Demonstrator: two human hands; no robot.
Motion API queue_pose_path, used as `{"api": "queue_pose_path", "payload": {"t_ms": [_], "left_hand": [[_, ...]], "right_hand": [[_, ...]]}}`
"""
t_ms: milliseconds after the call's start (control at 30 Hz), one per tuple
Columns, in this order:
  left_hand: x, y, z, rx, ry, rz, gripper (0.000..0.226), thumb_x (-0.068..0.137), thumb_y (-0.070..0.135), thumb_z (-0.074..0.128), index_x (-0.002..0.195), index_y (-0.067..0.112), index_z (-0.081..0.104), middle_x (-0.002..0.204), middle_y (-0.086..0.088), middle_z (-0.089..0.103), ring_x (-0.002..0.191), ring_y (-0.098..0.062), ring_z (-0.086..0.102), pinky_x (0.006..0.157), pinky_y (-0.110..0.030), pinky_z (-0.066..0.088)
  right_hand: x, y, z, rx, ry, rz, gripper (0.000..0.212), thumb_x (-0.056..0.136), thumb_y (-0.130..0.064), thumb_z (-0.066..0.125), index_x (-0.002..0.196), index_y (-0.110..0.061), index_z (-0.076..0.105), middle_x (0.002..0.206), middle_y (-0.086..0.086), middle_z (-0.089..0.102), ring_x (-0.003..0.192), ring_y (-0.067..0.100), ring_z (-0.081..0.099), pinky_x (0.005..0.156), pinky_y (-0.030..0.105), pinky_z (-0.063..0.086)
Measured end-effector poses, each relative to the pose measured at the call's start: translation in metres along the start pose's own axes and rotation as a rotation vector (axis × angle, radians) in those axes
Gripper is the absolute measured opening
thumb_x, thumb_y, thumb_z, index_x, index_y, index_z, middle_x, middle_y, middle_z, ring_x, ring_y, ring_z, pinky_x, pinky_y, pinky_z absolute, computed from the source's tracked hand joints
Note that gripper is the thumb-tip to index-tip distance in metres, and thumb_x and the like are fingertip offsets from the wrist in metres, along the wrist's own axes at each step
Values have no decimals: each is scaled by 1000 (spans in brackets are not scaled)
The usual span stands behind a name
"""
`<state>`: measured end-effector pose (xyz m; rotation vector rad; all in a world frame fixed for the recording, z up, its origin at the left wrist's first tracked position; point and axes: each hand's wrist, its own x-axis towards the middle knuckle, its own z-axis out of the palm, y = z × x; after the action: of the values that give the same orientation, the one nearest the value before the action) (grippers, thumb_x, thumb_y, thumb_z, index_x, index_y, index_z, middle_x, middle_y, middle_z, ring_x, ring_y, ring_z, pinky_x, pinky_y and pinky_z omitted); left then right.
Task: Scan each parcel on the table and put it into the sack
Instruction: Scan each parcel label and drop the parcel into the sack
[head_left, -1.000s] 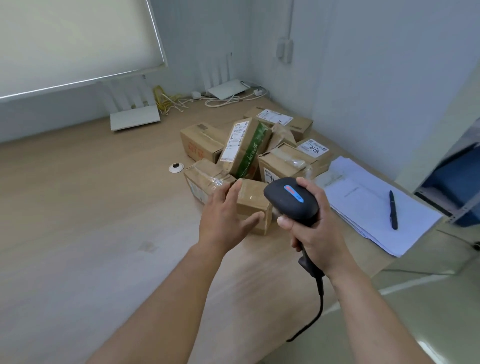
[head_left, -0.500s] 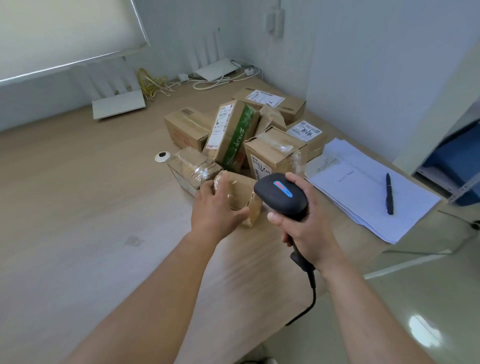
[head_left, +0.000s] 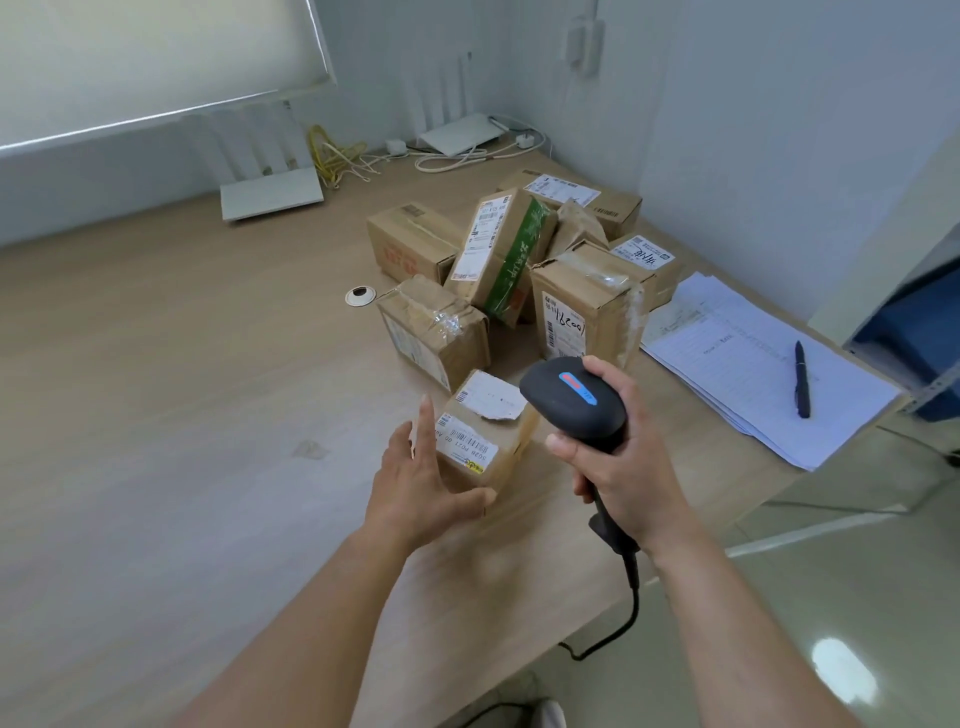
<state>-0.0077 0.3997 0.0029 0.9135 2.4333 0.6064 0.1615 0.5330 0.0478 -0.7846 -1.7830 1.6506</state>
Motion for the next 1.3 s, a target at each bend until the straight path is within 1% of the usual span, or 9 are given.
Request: {"api": "queue_pose_path", "payload": {"t_ms": [67, 167, 333, 567, 700, 900, 1033, 1167, 1300], "left_hand": [[2, 1, 0, 30, -2, -39, 128, 62, 78, 64, 148, 35, -21, 159, -5, 2, 146, -24, 7, 116, -45, 23], [11, 10, 1, 92, 15, -99, 111, 75, 77, 50, 152, 21, -6, 159, -8, 11, 144, -27, 16, 111, -46, 26], [22, 28, -5, 128, 35, -140, 80, 80, 61, 60, 139, 13, 33, 135, -8, 45, 123, -27, 43, 95, -40, 42], [15, 60, 7, 299, 134, 106, 68, 70, 55, 72, 119, 20, 41, 126, -5, 41, 116, -25, 42, 97, -37, 42], [16, 72, 16, 240, -2, 111, 52, 76, 57, 61, 107, 20, 42, 121, -6, 46, 109, -25, 48, 91, -41, 48], [24, 90, 6, 394, -72, 111, 63, 77, 62, 59, 122, 18, 47, 122, -6, 54, 114, -23, 48, 88, -37, 46], [34, 81, -1, 163, -168, -19, 68, 68, 55, 71, 119, 23, 40, 118, -5, 56, 106, -24, 56, 88, -41, 52], [34, 53, -19, -221, -289, -183, 95, 71, 39, 75, 147, 29, 17, 143, -10, 42, 120, -28, 51, 96, -43, 49], [15, 15, -38, -553, -303, -249, 100, 77, 24, 76, 150, 39, 8, 149, -8, 35, 117, -28, 50, 77, -38, 49]], "right_hand": [[-3, 0, 2, -11, 7, -2, 71, 81, -1, 75, 130, -44, 48, 103, 6, 62, 48, 24, 50, 46, 30, 46], [-6, -1, 2, -12, 18, 3, 71, 81, -1, 75, 129, -46, 48, 103, 5, 63, 48, 24, 50, 47, 30, 46], [-10, -1, -2, -14, 32, 12, 72, 81, -2, 75, 127, -50, 48, 91, 2, 59, 47, 21, 49, 47, 27, 45], [-14, -4, -10, -26, 80, 3, 71, 81, -2, 75, 129, -48, 48, 104, 6, 62, 47, 22, 51, 48, 28, 47], [-16, -4, -19, -29, 115, 4, 71, 81, -3, 76, 128, -48, 48, 98, 4, 63, 47, 22, 51, 48, 28, 46], [-21, -1, -27, -24, 159, 6, 72, 81, -3, 76, 127, -49, 48, 99, 4, 63, 47, 22, 51, 47, 27, 46], [-26, -5, -24, -30, 152, 9, 71, 81, -2, 75, 128, -48, 47, 97, 1, 63, 47, 21, 51, 47, 28, 46], [-31, -12, -17, -44, 134, -11, 71, 82, -3, 75, 127, -49, 47, 103, 0, 62, 48, 22, 52, 47, 28, 48], [-35, -19, -2, -39, 107, -41, 71, 82, -1, 75, 127, -49, 48, 107, 0, 61, 48, 23, 51, 46, 30, 47]]}}
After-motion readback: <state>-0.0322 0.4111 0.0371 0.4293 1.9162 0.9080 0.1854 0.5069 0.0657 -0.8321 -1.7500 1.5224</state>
